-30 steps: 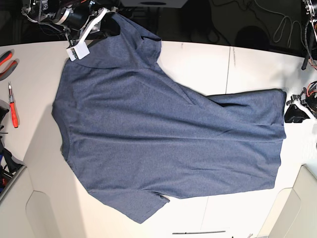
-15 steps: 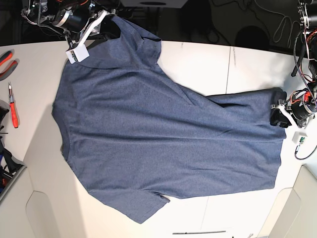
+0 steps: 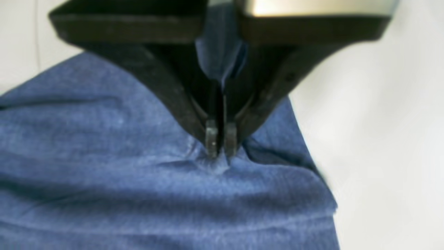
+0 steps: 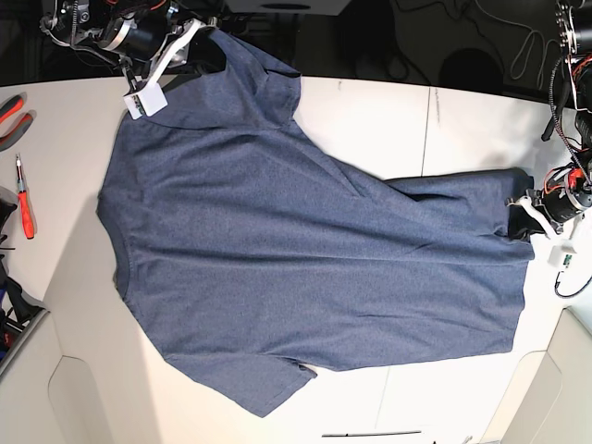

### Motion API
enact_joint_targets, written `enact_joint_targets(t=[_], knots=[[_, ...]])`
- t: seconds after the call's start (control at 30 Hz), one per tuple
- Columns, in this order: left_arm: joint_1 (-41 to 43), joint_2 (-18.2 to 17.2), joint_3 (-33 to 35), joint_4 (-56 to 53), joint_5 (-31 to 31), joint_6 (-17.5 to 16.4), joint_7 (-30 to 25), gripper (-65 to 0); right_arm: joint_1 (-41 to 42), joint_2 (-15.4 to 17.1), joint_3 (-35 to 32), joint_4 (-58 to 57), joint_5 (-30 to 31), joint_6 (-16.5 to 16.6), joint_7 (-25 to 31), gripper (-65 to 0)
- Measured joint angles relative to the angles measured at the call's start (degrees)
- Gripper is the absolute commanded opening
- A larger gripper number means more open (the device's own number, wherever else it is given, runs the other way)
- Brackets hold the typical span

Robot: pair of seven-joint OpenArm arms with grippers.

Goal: Layout the t-shirt on the table in an organized manner, then fold the t-shirt properly
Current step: 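Drag the hem corner with the left gripper away from the collar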

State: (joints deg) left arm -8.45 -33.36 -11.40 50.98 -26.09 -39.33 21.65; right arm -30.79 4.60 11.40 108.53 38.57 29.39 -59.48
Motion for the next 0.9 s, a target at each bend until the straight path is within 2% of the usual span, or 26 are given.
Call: enact_joint_targets(t=[0.3,0.47,0.67,0.9], knots=[[0.35,-0.66,-7.34,0.66,-8.90,-0.15,11.02,-65.0,0.00,0.02,0.00,0.00,0.00,0.00,-0.87,-65.0],[5.07,-3.19,-8.17,2.40,-16.55,-0.17,14.95,-65.0,-0.02,0.02,0.00,0.00,0.00,0.00,-1.49,-65.0],[13.84,-5.55,-8.48,15.12,-21.70,-0.11,20.48,-65.0,-0.04,0.02,0.00,0.00,0.24,0.00,-2.51,-65.0],[21.00,-5.66,-8.39,28.48,-20.85,-0.13,22.40,-65.0,-0.04,0.00,0.00,0.00,0.44,0.00,-2.80,-65.0]])
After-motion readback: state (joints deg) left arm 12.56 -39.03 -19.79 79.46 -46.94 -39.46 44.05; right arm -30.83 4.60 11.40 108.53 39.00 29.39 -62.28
